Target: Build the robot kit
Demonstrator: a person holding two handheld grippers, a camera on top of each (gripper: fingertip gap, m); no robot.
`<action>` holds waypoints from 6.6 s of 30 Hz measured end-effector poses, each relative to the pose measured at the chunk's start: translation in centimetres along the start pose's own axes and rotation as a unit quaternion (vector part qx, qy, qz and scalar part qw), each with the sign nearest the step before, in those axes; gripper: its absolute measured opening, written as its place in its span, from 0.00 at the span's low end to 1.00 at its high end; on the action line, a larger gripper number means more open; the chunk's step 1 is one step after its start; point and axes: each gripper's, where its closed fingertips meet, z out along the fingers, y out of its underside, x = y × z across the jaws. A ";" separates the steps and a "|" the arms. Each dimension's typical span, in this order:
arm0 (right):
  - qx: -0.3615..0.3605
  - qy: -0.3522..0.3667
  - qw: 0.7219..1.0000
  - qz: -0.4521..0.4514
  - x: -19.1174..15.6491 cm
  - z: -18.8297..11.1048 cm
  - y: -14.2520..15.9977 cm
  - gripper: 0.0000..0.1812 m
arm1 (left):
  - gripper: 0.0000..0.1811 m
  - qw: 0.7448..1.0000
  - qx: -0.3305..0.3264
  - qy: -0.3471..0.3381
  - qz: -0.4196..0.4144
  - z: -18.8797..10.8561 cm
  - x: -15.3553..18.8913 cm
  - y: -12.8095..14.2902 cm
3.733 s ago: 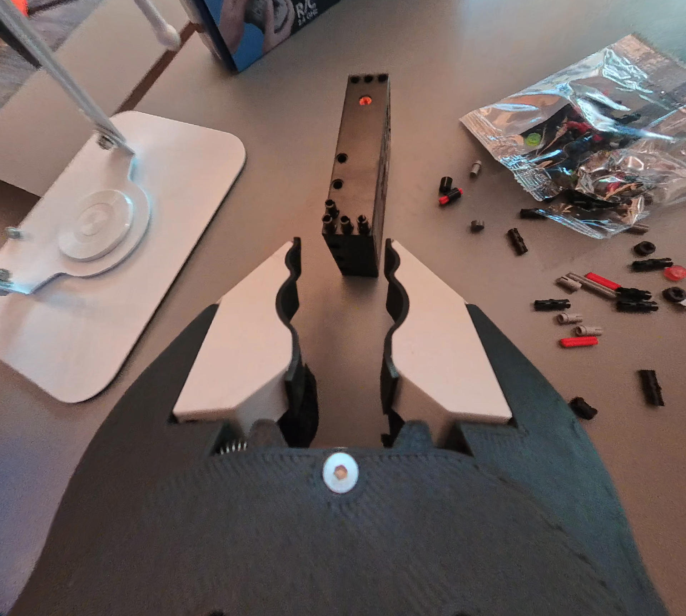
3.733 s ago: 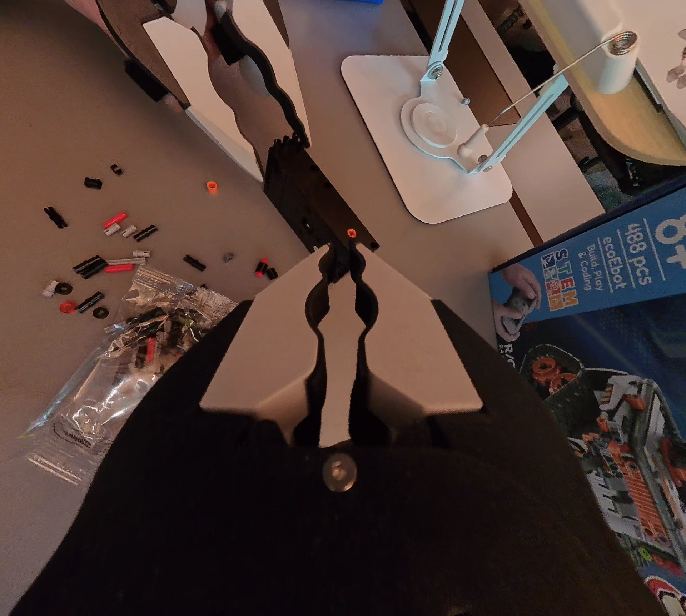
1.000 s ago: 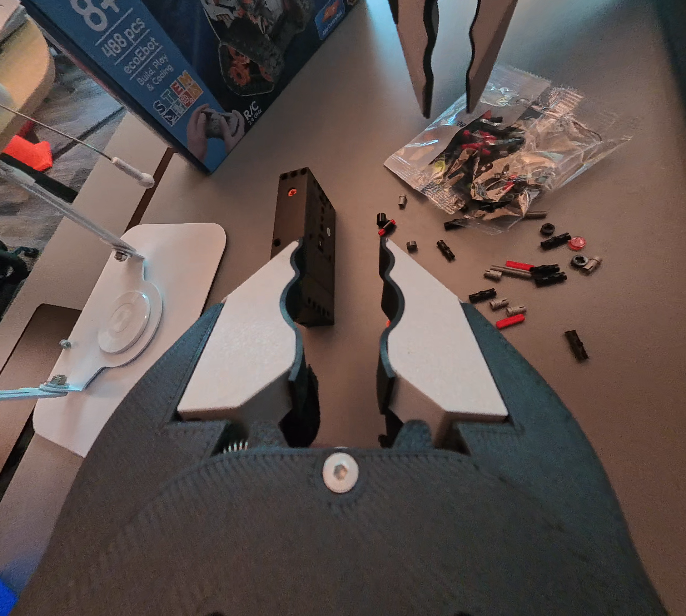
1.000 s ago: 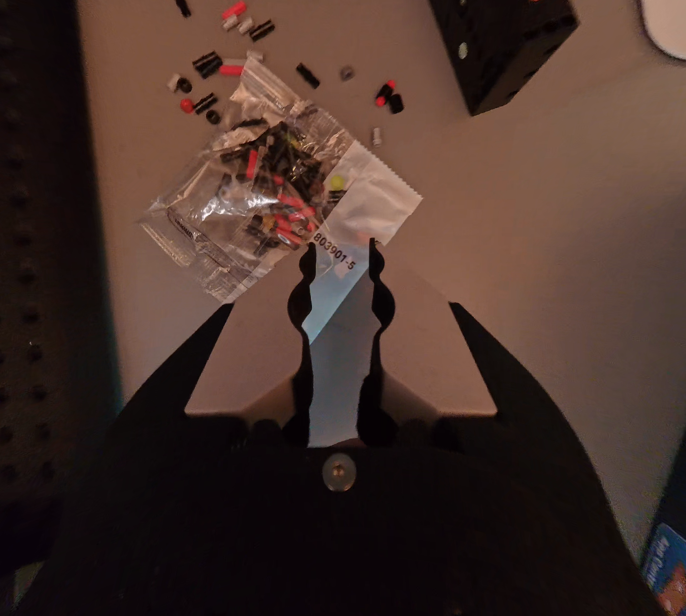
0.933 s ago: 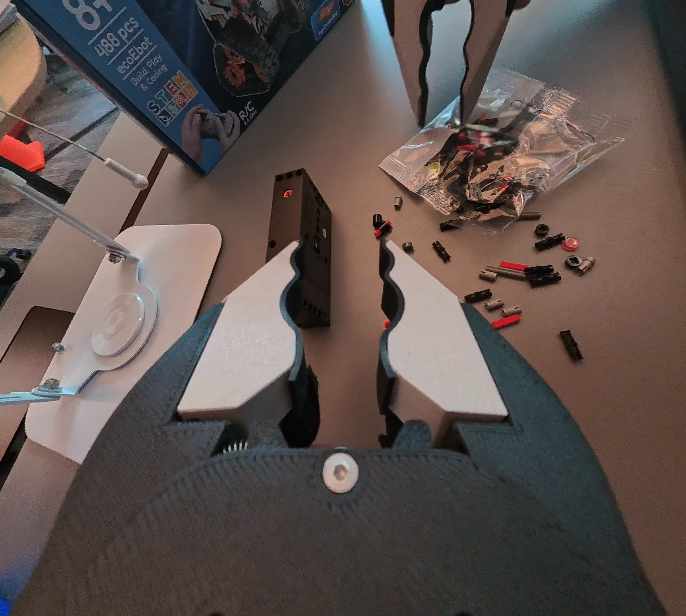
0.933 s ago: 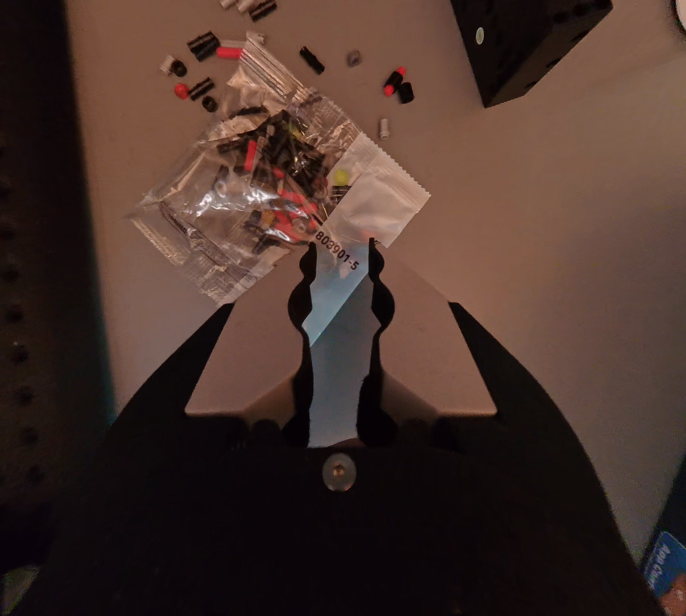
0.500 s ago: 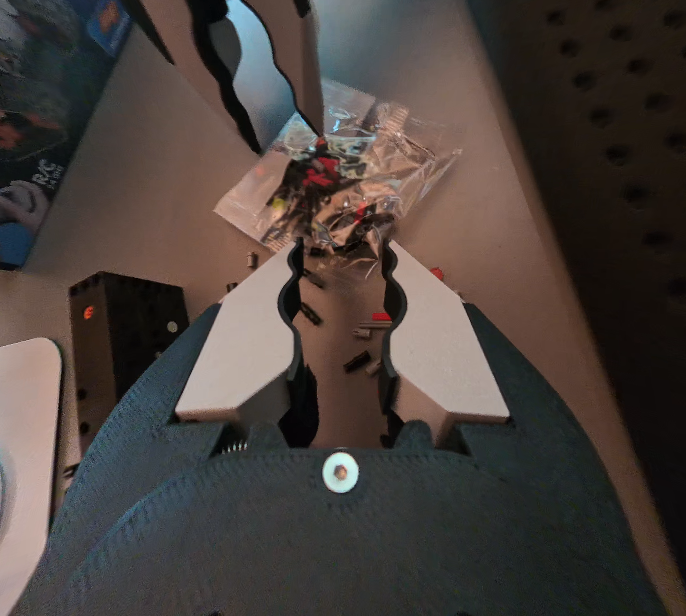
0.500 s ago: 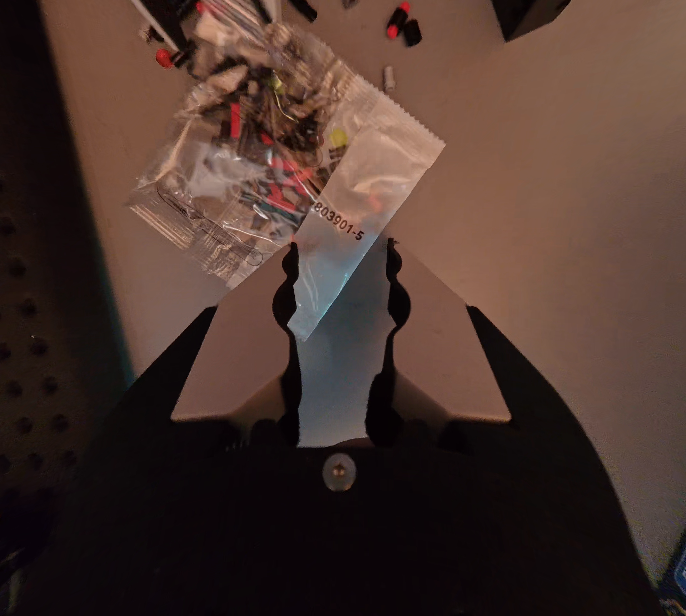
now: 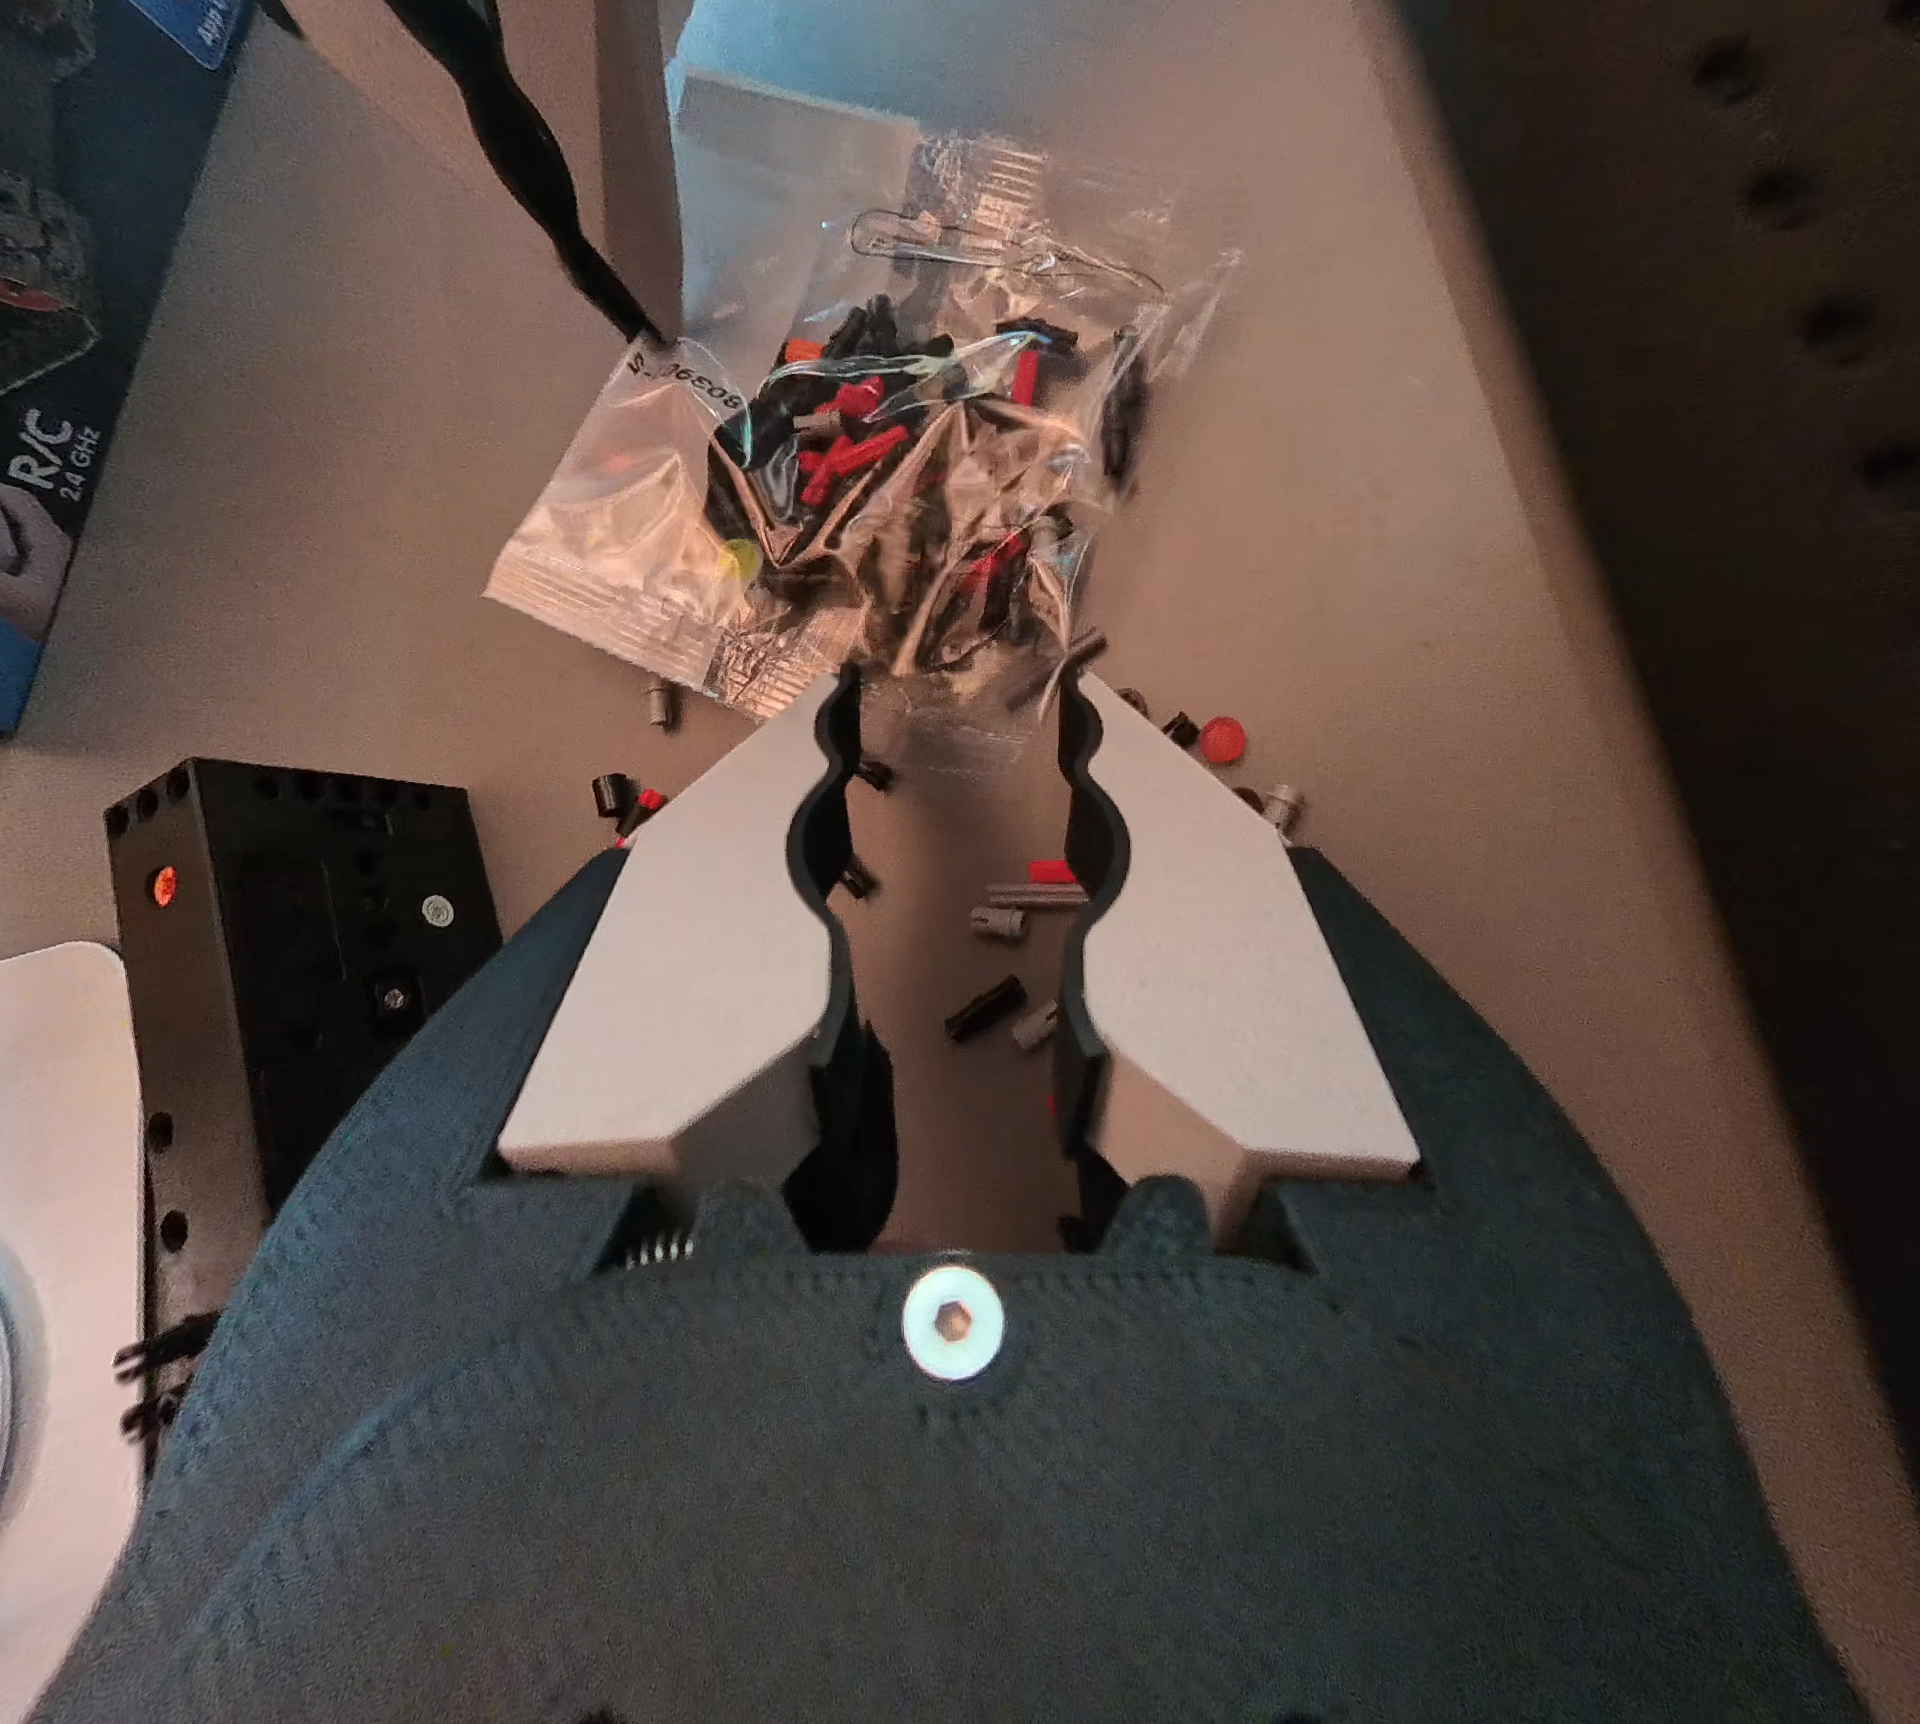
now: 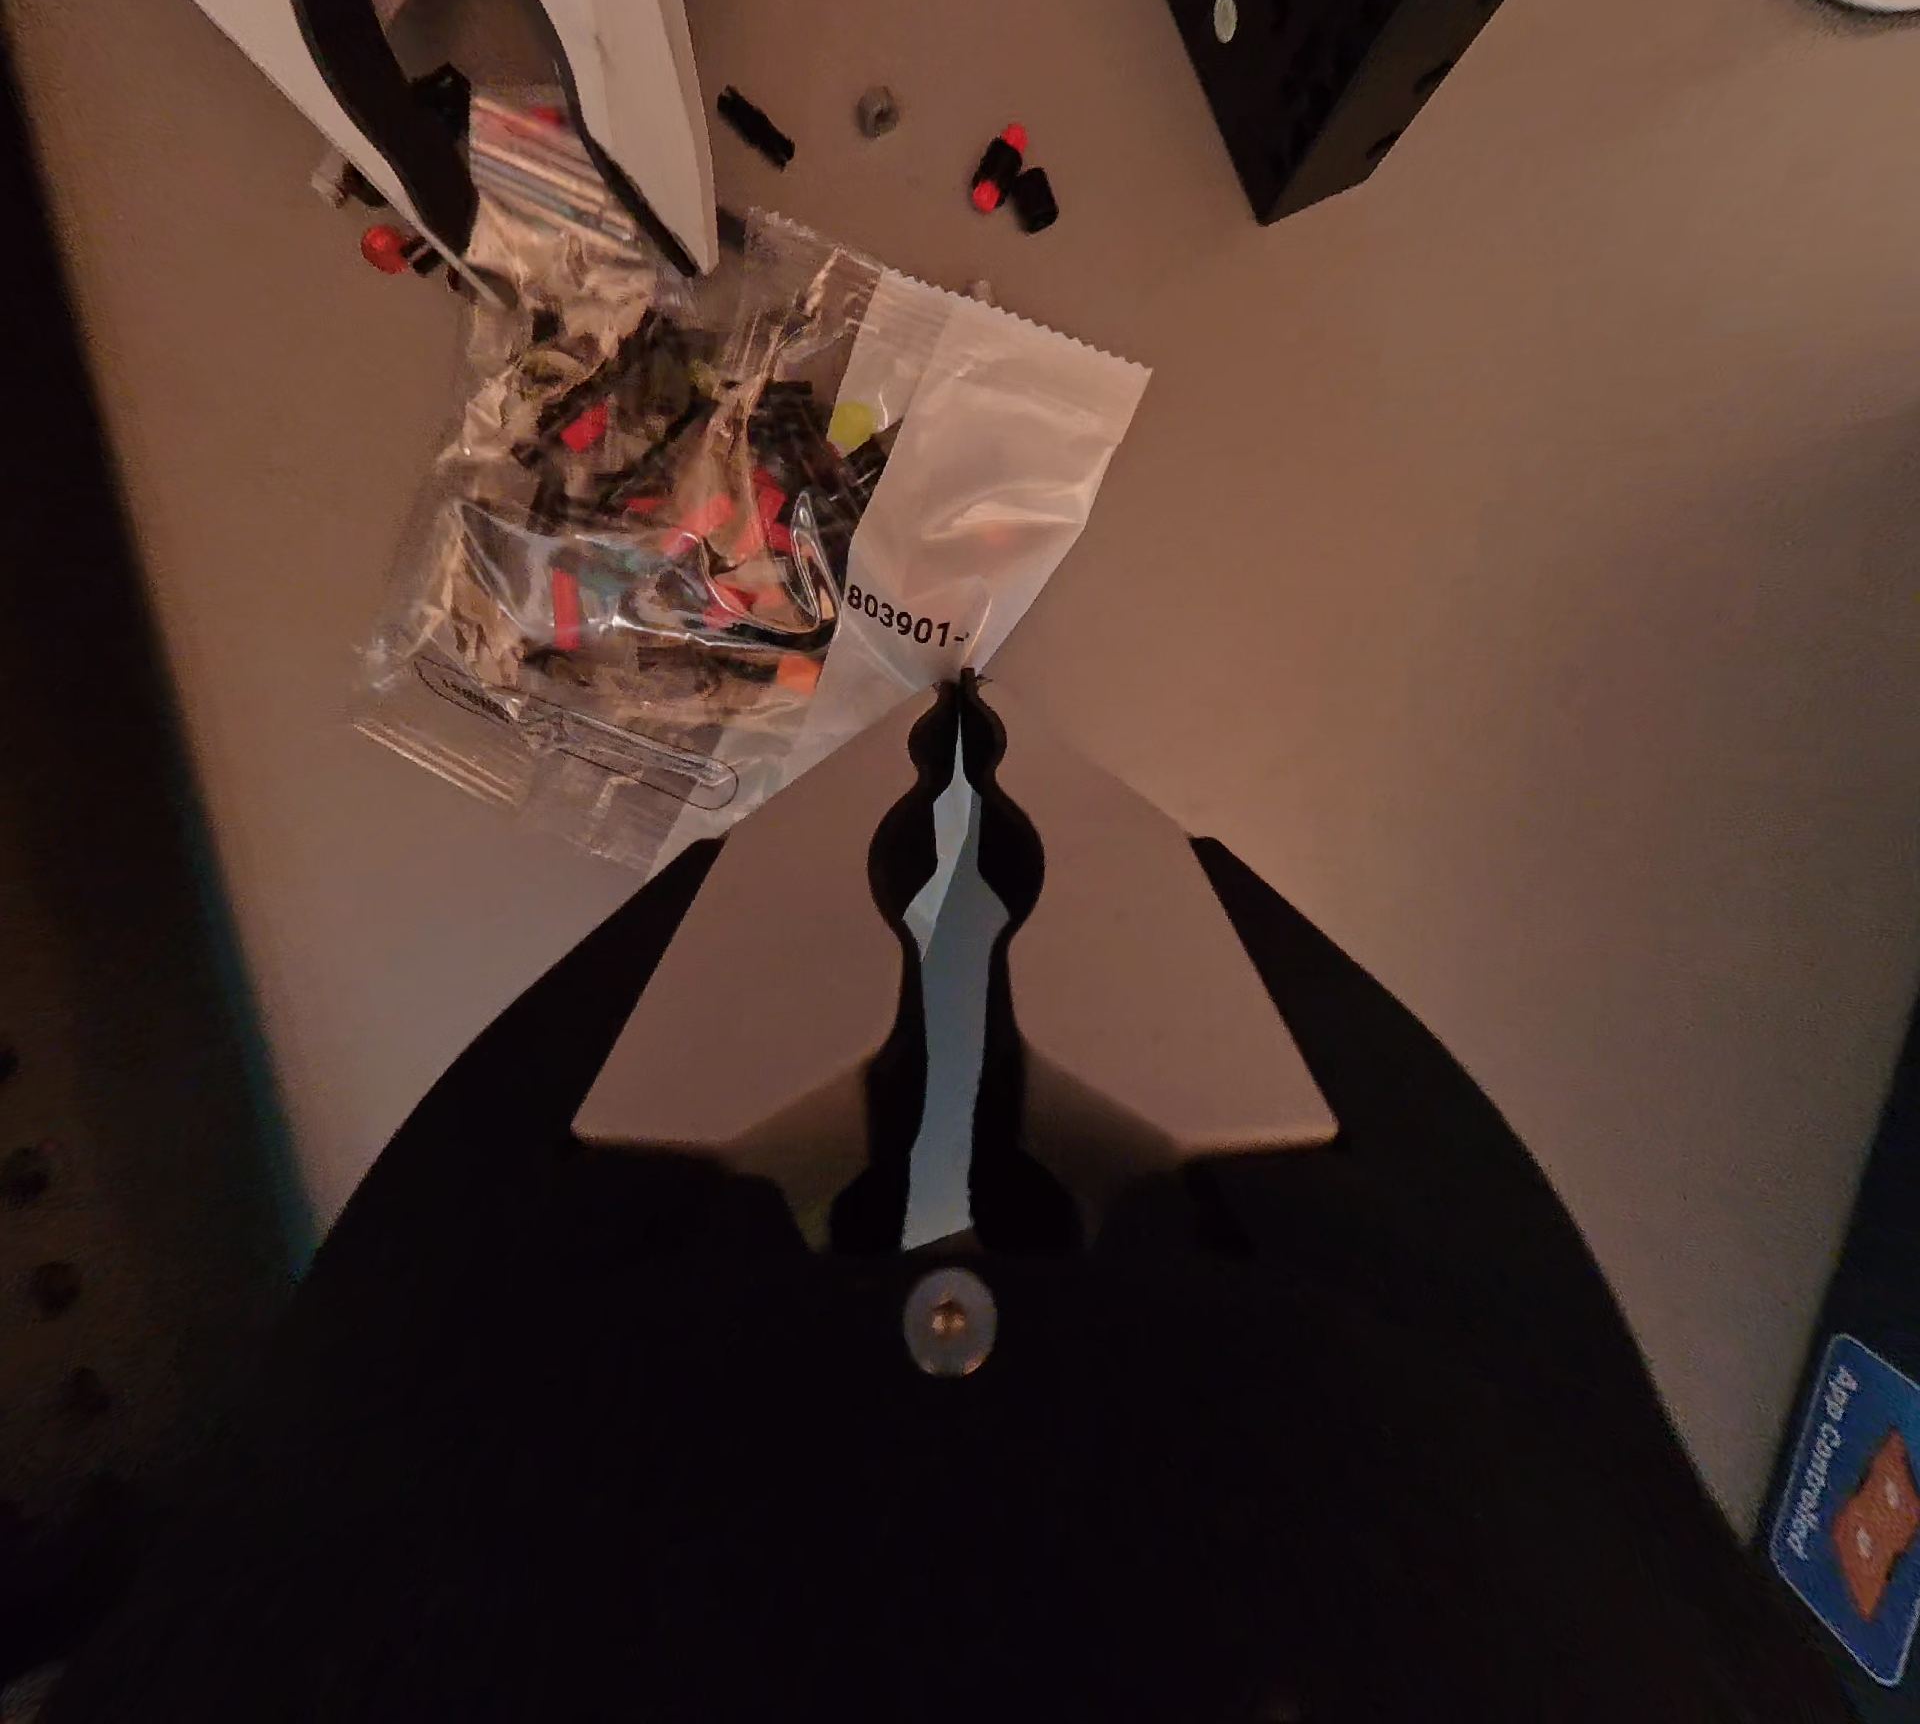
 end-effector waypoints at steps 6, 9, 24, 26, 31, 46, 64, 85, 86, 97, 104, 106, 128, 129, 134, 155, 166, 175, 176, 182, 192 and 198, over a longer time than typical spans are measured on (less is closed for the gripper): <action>0.050 0.029 0.998 -0.010 0.5 -2.0 -2.2 0.00 | 0.20 1.000 -0.003 -0.013 0.007 -0.3 -0.4 0.1; 0.059 0.035 0.998 -0.012 0.5 -2.5 -2.8 0.00 | 0.20 1.000 -0.002 -0.014 0.006 -0.4 -0.5 0.1; 0.066 0.029 0.997 0.021 1.5 -2.2 -1.9 0.00 | 0.21 1.000 -0.008 -0.029 0.002 -0.8 -1.2 0.6; 0.065 0.026 0.997 0.021 1.4 -2.0 -1.8 0.00 | 0.22 0.999 -0.008 -0.032 0.001 -1.0 -1.4 0.7; 0.084 0.021 0.996 0.015 1.7 -1.9 -1.8 0.08 | 0.22 0.998 -0.009 -0.059 0.004 -2.0 -2.4 0.5; 0.156 0.064 0.985 -0.031 3.4 -1.7 -3.2 0.05 | 0.20 0.905 -0.141 -0.392 -0.082 -27.7 -12.5 11.3; 0.149 0.076 0.985 -0.028 4.3 -0.8 -2.0 0.04 | 0.00 0.863 -0.233 -0.410 -0.179 -32.1 -12.5 24.1; 0.149 0.067 0.986 -0.036 3.7 -0.9 -2.0 0.04 | 0.13 0.879 -0.188 -0.403 -0.175 -37.0 -13.2 22.3; 0.150 0.066 0.986 -0.036 3.7 -0.9 -2.0 0.04 | 0.15 0.878 -0.218 -0.397 -0.155 -36.4 -13.8 23.0; 0.152 0.068 0.985 -0.039 3.8 -1.2 -1.9 0.04 | 0.00 0.864 -0.332 -0.362 -0.113 -33.9 -16.7 27.4; 0.151 0.064 0.986 -0.040 3.6 -1.2 -1.9 0.04 | 0.17 0.874 -0.320 -0.335 -0.143 -33.8 -16.5 27.2; 0.150 0.064 0.986 -0.041 3.5 -1.2 -1.9 0.04 | 0.20 0.882 -0.318 -0.315 -0.149 -33.3 -16.7 27.5; 0.165 0.066 0.983 -0.048 3.1 -1.9 -2.7 0.04 | 0.00 0.840 -0.147 -0.479 -0.207 -44.8 -18.2 20.9; 0.166 0.066 0.983 -0.048 3.1 -2.0 -2.8 0.04 | 0.00 0.840 -0.138 -0.479 -0.213 -45.0 -18.1 20.5; 0.170 0.068 0.982 -0.050 3.0 -2.3 -3.0 0.04 | 0.00 0.837 -0.107 -0.489 -0.222 -46.3 -18.0 19.0; 0.233 0.162 0.958 -0.041 3.8 -6.6 -7.7 0.14 | 0.00 0.819 -0.056 -0.531 -0.208 -48.8 -15.7 9.3; 0.422 0.141 0.887 -0.123 -6.9 -13.2 -27.8 0.20 | 0.00 0.867 0.019 -0.433 -0.247 -37.9 -9.0 1.4; 0.372 0.151 0.898 -0.182 -8.4 -6.3 -33.3 0.08 | 0.00 0.893 0.066 -0.329 -0.302 -29.0 -4.3 0.6; 0.372 0.143 0.898 -0.186 -8.6 -5.8 -33.2 0.06 | 0.00 0.892 0.063 -0.329 -0.304 -28.7 -4.1 1.0; 0.334 0.096 0.918 -0.191 -9.5 -3.2 -32.4 0.00 | 0.00 0.904 0.072 -0.293 -0.303 -27.5 -2.3 2.6; 0.288 0.019 0.946 -0.149 -9.9 -0.2 -32.1 0.00 | 0.00 0.906 0.072 -0.348 -0.230 -27.9 -2.0 2.5; 0.305 0.047 0.935 -0.173 -10.3 -0.1 -33.2 0.08 | 0.00 0.899 0.085 -0.348 -0.250 -28.2 -1.8 3.0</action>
